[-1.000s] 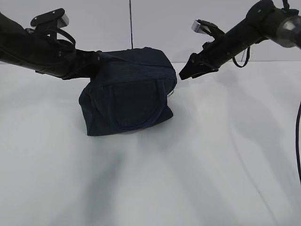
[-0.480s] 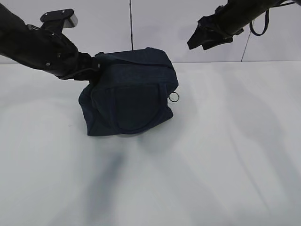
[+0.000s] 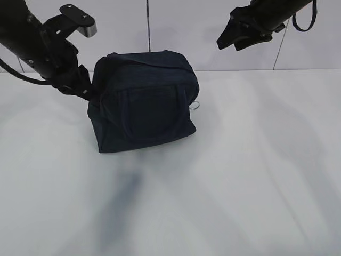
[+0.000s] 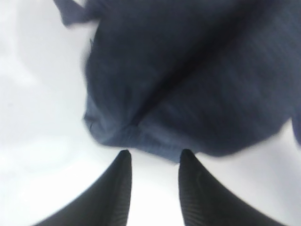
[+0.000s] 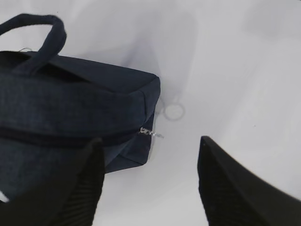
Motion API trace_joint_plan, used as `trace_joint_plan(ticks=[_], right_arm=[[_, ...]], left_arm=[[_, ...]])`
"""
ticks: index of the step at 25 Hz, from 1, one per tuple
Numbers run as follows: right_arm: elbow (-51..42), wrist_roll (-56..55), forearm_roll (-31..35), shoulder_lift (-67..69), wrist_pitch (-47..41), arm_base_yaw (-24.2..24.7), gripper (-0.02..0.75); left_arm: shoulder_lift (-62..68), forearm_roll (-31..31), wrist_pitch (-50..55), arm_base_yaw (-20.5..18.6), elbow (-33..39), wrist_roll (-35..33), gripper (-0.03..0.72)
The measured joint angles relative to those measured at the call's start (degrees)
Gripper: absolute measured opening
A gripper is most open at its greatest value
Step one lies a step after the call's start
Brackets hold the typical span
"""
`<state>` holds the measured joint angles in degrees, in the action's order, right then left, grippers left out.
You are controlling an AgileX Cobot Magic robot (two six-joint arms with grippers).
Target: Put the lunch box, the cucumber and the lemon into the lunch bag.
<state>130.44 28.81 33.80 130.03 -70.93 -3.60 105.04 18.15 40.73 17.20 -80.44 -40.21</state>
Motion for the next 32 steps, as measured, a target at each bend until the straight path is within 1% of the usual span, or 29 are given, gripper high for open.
trace_joint_plan(ticks=[2, 6, 8, 10, 17, 20, 22, 24, 30, 32], right_arm=[[-0.14, -0.11, 0.0, -0.66, 0.01, -0.09, 0.474], [-0.14, -0.11, -0.41, -2.6, -0.12, -0.09, 0.474], [-0.14, -0.33, -0.41, -3.8, -0.12, -0.09, 0.474], [-0.14, -0.61, -0.53, -5.17, -0.16, -0.09, 0.474], [-2.19, -3.1, -0.86, -11.73, -0.37, -0.09, 0.474], [-4.93, -3.24, -0.98, -16.14, -0.62, -0.09, 0.474], [-7.11, -3.28, -0.98, -19.27, -0.62, -0.09, 0.474], [-9.09, -3.37, -1.51, -22.73, -0.75, -0.09, 0.474], [-13.8, -3.37, -8.83, -32.91, -1.1, -0.12, 0.474], [-15.17, -3.37, -10.17, -36.25, -1.07, -0.12, 0.474]], left_arm=[[0.0, -6.66, 1.96, 0.0, -1.25, 0.0, 0.249], [-1.42, -17.64, 4.47, 0.0, -2.88, 0.0, 0.249], [-3.46, -21.18, 4.85, 0.0, -2.88, 0.0, 0.251], [-6.19, -23.14, 5.47, 0.0, -3.01, 0.0, 0.259], [-15.43, -23.44, 6.28, 0.0, -3.01, 3.79, 0.267], [-19.71, -20.25, 6.86, 0.0, -3.01, 4.73, 0.267], [-22.38, -17.32, 7.22, 0.0, -3.01, 6.77, 0.267], [-25.0, -15.97, 7.63, 0.0, -3.01, 8.45, 0.267], [-31.76, -15.32, 11.64, 0.0, -3.01, 11.48, 0.267], [-33.96, -15.32, 13.26, 0.0, -3.01, 12.72, 0.267]])
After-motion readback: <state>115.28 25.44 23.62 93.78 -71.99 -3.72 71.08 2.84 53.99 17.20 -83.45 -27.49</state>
